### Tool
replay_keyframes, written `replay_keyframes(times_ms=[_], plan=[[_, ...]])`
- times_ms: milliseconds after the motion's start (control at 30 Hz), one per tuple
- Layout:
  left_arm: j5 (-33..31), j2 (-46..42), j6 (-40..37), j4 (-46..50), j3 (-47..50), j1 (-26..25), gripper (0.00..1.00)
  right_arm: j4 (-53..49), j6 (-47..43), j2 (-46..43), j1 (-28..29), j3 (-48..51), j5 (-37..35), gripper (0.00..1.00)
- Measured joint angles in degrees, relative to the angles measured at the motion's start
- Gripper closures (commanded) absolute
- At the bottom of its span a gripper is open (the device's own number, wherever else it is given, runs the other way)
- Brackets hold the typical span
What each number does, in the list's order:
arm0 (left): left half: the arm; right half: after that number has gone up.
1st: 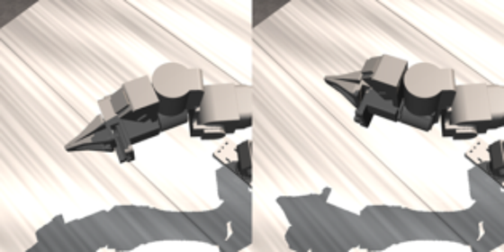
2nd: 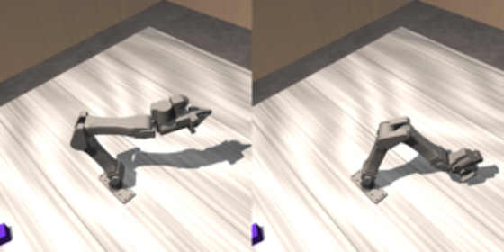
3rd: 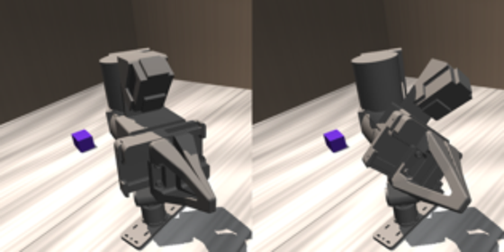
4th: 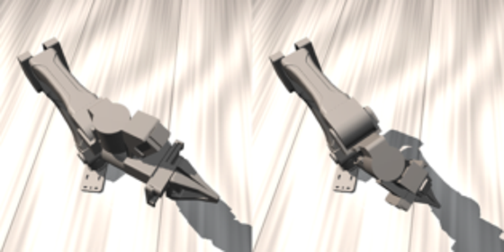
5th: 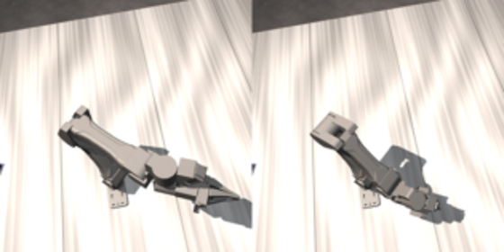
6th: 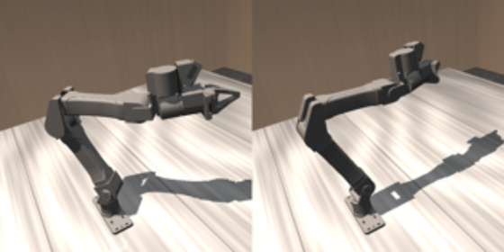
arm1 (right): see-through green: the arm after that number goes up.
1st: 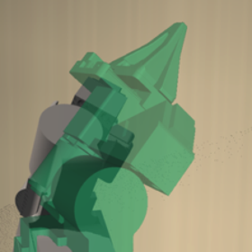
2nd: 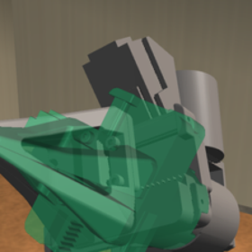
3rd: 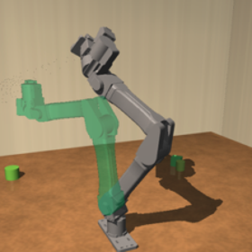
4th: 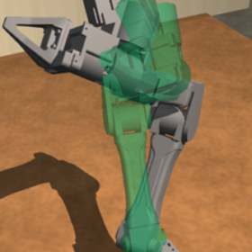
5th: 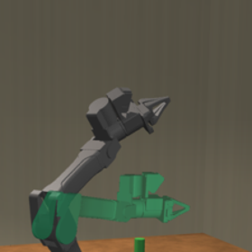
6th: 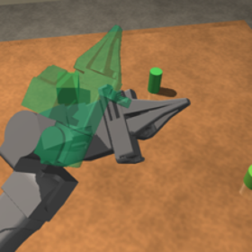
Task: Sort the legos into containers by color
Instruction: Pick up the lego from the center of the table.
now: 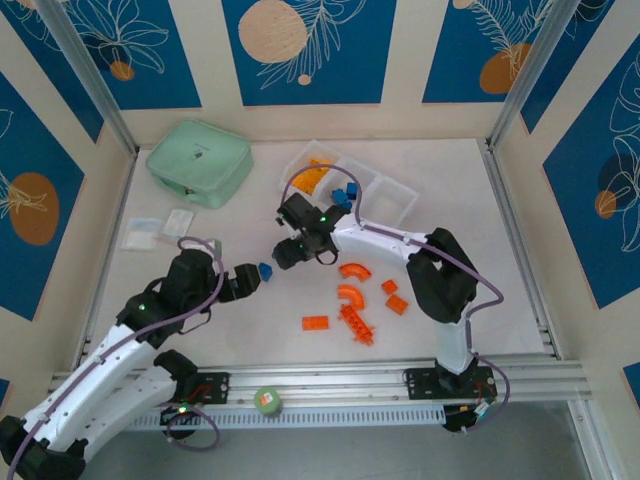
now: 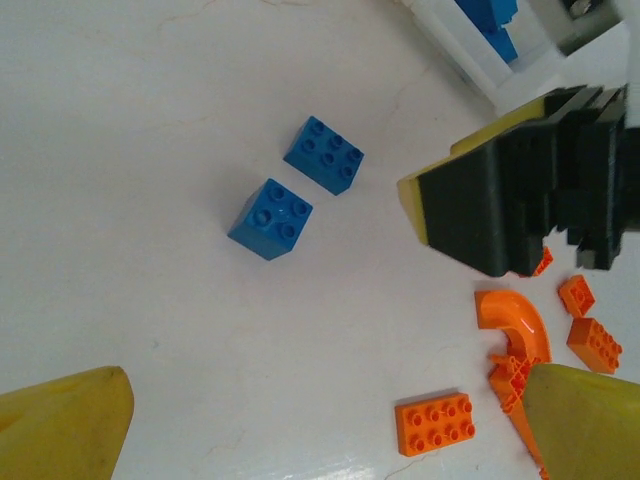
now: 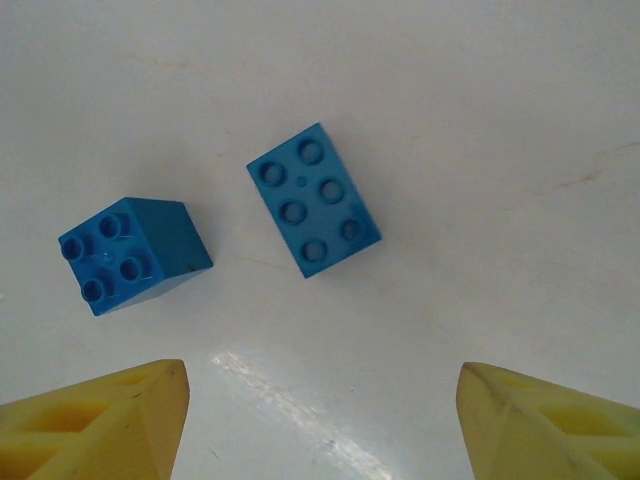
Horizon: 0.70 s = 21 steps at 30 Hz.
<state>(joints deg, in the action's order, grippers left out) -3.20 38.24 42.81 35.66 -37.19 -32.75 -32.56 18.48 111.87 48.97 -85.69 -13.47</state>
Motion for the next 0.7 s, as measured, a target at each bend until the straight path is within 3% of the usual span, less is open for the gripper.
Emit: replay_keyframes(times_ms=[300, 700], plan=[[-0.81, -1.44, 0.46, 2.47, 0.42, 0.02, 0.01, 1.51, -0.70, 8.15, 0.31, -2.29, -0.24, 0.29], [-1.62, -1.44, 0.44, 2.97, 0.42, 0.02, 0.01, 1.18, -3.04, 14.84, 0.31, -10.62, -2.99, 0.44]])
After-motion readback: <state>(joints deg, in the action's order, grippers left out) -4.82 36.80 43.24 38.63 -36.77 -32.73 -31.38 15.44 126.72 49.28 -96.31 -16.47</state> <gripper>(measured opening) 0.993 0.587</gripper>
